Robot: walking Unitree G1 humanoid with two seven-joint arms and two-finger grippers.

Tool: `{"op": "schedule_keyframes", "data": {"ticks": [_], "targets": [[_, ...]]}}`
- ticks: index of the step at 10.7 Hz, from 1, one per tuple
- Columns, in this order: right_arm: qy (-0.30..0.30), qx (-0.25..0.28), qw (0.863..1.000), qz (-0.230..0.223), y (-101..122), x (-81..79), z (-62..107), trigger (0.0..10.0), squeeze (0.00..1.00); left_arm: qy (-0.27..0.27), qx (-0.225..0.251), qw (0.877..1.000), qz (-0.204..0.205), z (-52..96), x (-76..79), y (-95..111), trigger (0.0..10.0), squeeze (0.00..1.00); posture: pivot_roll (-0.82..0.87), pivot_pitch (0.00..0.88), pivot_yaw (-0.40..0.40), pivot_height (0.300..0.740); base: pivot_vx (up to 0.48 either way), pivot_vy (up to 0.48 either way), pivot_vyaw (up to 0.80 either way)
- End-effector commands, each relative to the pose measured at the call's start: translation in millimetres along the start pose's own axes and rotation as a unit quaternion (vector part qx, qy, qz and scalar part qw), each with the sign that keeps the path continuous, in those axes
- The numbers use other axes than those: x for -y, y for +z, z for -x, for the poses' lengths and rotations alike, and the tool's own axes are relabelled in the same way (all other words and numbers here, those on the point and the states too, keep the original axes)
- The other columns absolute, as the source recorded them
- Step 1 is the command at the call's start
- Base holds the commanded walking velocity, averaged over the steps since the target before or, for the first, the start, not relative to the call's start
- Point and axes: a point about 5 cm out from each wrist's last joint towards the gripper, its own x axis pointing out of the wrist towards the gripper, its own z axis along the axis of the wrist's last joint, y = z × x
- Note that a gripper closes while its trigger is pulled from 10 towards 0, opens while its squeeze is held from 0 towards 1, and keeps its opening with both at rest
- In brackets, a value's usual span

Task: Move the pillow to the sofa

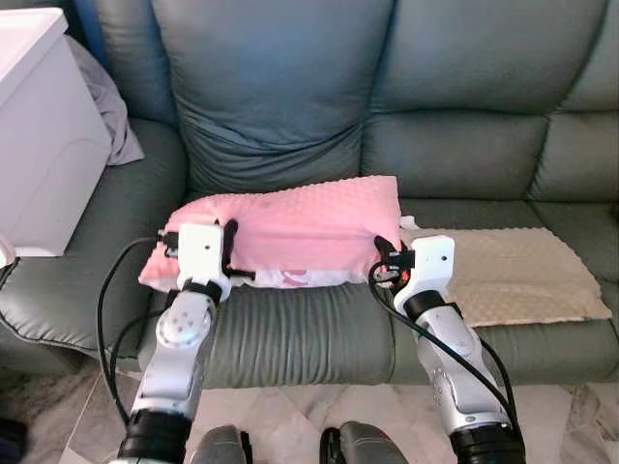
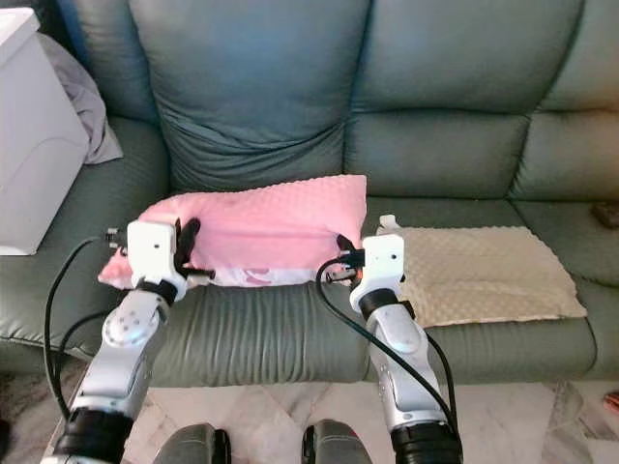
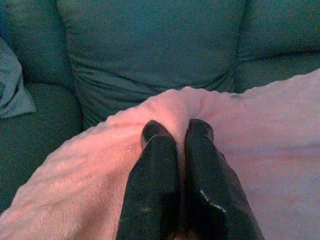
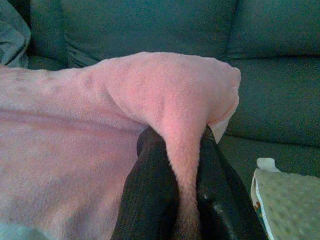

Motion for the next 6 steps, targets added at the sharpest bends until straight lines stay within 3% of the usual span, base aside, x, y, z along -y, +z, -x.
{"op": "schedule_keyframes", "data": {"ticks": [1,6], "targets": [[-0.005,0.009,1.000,0.000,3.3,3.3,1.3,10.0,0.00,0.010,0.005,1.000,-0.010,3.3,-6.0,1.3,10.0,0.00,-0.06,0.118,-0.026,0.709,0.000,0.000,0.00],[-0.006,0.007,1.000,-0.006,1.7,3.1,4.8,10.0,0.00,0.019,-0.004,1.000,-0.013,10.4,-12.8,-3.7,10.0,0.00,-0.06,0.130,-0.024,0.614,0.000,0.000,0.00]]}}
